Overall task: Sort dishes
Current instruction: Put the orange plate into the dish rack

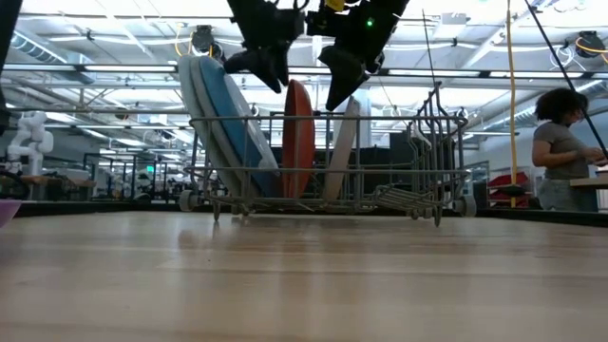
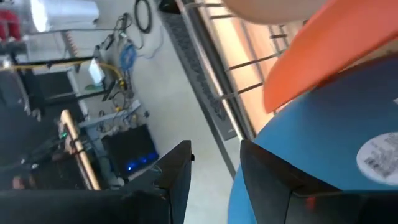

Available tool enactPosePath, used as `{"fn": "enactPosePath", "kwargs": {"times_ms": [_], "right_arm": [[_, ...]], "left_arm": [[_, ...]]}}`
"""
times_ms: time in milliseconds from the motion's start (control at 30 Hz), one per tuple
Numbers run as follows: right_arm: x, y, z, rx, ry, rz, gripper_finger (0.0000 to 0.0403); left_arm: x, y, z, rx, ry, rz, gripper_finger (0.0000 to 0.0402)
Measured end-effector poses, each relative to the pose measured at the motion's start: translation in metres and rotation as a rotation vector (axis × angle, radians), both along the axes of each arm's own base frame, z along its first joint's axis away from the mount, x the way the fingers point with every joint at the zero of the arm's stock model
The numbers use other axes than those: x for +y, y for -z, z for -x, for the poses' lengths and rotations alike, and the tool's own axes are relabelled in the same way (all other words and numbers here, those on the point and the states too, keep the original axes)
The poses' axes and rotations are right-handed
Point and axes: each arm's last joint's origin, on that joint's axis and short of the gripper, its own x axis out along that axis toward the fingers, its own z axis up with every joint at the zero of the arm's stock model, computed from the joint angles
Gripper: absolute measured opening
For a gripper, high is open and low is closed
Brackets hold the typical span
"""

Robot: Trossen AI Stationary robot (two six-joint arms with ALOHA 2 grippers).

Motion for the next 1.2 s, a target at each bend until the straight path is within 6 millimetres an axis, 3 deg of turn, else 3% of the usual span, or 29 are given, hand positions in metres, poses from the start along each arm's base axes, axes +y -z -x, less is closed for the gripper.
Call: {"fn": "enactPosePath", "kwargs": {"times_ms": [367,833,1000,1200], "right_arm": [[0.0,-0.001,-0.001,-0.013,0.003,0.012,0.0],[0.001,-0.004,-0.004,-0.027,-0.002,0.079,0.0012],[0.007,-0.005,-0.004,-0.015,-0.001,0.149,0.0027],[0.016,-0.008,-0.005,-0.025,-0.021,0.188,0.0055]], "left_arm": [[-0.008,-0.039,0.029,-0.247,-0.145,0.046,0.0139],[-0.026,-0.081,0.059,-0.717,-0.262,0.472,0.0139],[-0.029,-0.083,0.059,-0.772,-0.265,0.639,0.0139],[-0.029,-0.065,0.056,-0.767,-0.349,0.716,0.0139]]}}
